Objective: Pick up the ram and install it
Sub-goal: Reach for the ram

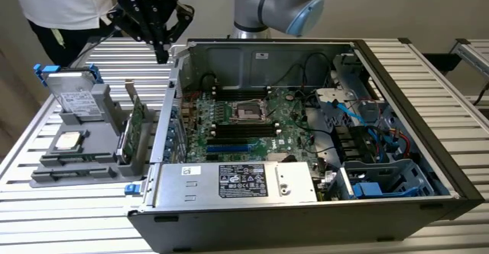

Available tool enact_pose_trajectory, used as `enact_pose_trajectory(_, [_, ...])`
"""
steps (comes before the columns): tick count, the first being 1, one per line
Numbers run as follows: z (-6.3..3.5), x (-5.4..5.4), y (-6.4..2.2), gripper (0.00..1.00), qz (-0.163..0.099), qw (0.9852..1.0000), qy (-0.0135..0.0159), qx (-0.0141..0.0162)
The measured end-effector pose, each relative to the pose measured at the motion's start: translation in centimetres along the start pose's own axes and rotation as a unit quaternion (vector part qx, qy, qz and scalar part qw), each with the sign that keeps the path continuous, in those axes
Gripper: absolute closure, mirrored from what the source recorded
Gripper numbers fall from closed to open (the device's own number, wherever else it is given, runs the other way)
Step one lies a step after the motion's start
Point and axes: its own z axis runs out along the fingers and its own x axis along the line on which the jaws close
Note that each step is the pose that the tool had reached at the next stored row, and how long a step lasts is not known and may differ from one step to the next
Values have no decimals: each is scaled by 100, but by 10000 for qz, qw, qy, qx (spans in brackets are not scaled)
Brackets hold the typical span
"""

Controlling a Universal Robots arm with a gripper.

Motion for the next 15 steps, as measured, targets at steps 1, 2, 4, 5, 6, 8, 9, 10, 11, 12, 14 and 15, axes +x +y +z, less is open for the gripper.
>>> enact_pose_trajectory(1, [2,21,-10,90,-3,10000,7,0])
enact_pose_trajectory(2, [6,39,-22,90,-5,10000,17,1])
enact_pose_trajectory(4, [11,67,-51,90,-11,10000,30,2])
enact_pose_trajectory(5, [13,78,-65,90,-14,10000,32,2])
enact_pose_trajectory(6, [15,90,-80,90,-18,10000,34,2])
enact_pose_trajectory(8, [18,113,-110,90,-27,10000,37,2])
enact_pose_trajectory(9, [19,127,-123,90,-31,10000,38,2])
enact_pose_trajectory(10, [21,143,-135,90,-36,10000,39,3])
enact_pose_trajectory(11, [23,158,-146,90,-40,10000,40,3])
enact_pose_trajectory(12, [25,174,-157,90,-44,10000,43,3])
enact_pose_trajectory(14, [31,206,-176,90,-52,10000,48,3])
enact_pose_trajectory(15, [34,224,-186,90,-56,10000,51,3])
